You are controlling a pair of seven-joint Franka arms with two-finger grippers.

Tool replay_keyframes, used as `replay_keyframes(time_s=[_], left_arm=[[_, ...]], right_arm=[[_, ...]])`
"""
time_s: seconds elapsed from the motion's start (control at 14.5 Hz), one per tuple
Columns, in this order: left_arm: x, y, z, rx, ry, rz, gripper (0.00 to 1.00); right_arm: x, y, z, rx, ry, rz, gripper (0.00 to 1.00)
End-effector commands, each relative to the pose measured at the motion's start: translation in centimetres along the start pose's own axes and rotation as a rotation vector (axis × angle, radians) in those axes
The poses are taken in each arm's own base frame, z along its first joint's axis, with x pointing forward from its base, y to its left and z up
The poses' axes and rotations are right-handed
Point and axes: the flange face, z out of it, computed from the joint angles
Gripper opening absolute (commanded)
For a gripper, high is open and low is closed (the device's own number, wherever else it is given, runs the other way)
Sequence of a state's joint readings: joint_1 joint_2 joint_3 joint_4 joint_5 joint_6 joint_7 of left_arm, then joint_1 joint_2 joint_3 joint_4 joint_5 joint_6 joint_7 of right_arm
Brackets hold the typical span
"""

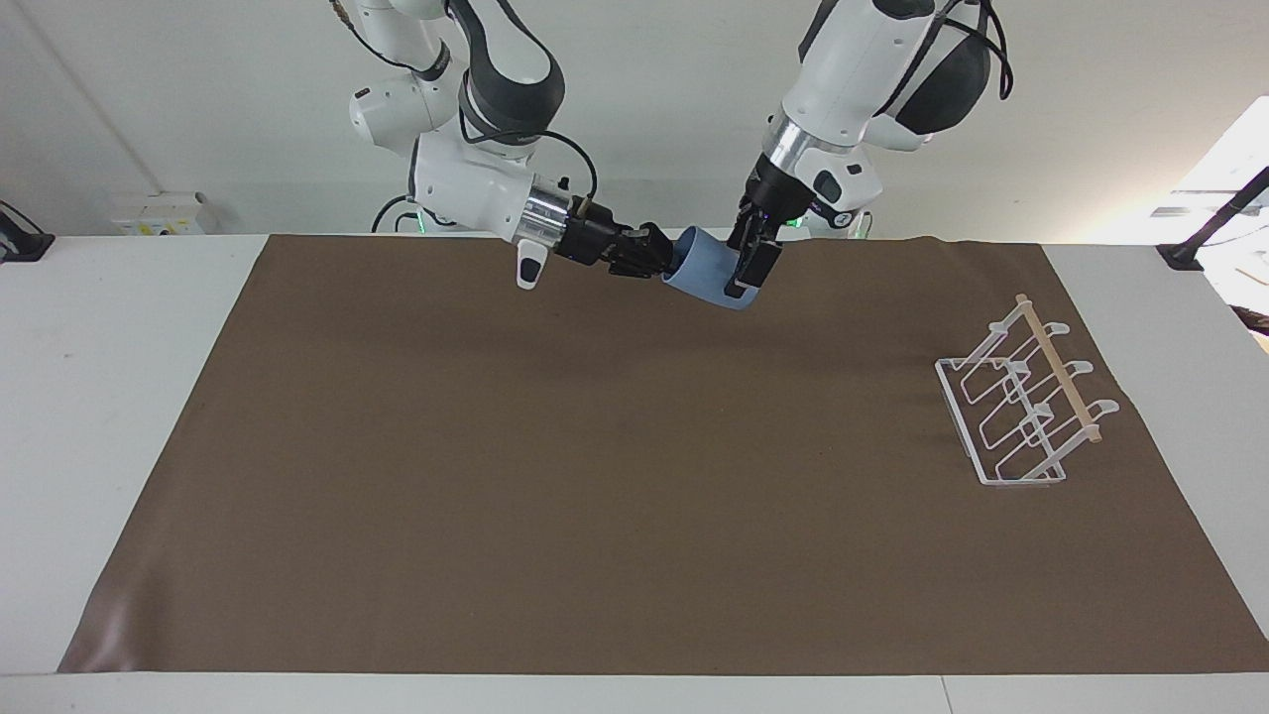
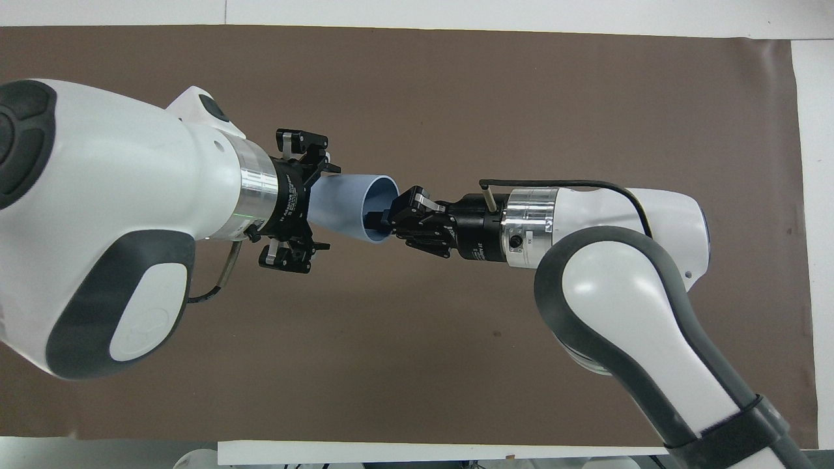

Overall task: Hang cup on cup holder
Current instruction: 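Grasp the cup base with the left gripper while the right gripper holds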

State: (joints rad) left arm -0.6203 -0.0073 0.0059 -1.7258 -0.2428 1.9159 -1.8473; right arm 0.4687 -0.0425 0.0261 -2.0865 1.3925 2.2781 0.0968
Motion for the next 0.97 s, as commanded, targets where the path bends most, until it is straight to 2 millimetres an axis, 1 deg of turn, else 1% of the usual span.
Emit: replay_keyframes(time_s=[0.0,0.07,0.14,0.21,0.41,0.48,0.55,0.62,0.69,0.83,0.9], left_arm=[[-0.7,-0.1,0.8,-0.005,-0.017,-0.003,0.84],[-0.5,-0.2,0.9,0.005,-0.036,-0.017,0.40],[-0.4,-0.3,1.2,0.008,-0.042,-0.011,0.09],[-0.6,-0.4,1.4,0.011,-0.045,-0.003,0.00],[-0.6,-0.3,1.2,0.010,-0.051,-0.005,0.00],[-0.5,-0.3,1.1,0.012,-0.051,-0.006,0.00],[-0.5,-0.3,1.1,0.014,-0.048,-0.008,0.00],[-0.2,-0.2,1.1,0.017,-0.047,-0.012,0.00],[-0.1,-0.2,0.9,0.020,-0.043,-0.015,0.00],[1.1,0.0,0.8,0.036,-0.022,-0.029,0.00],[2.3,0.3,0.4,0.043,0.012,-0.035,0.00]], right_arm=[[-0.1,0.1,-0.1,0.015,0.010,0.023,0.00],[-0.1,0.1,-0.1,0.015,0.010,0.023,0.00],[-0.1,0.1,-0.1,0.015,0.010,0.025,0.00],[-0.1,0.1,-0.1,0.015,0.010,0.025,0.00],[0.0,0.0,-0.2,0.018,0.025,0.030,0.00],[0.2,0.1,-0.3,0.019,0.040,0.053,0.07],[0.6,0.1,-0.6,0.022,0.069,0.080,0.33],[0.6,0.1,-0.5,0.021,0.083,0.079,0.86],[-0.2,-0.3,0.1,0.017,0.088,0.066,1.00],[0.3,-0.5,-0.6,0.028,0.174,0.063,1.00],[0.7,-0.4,-1.0,0.029,0.204,0.063,1.00]])
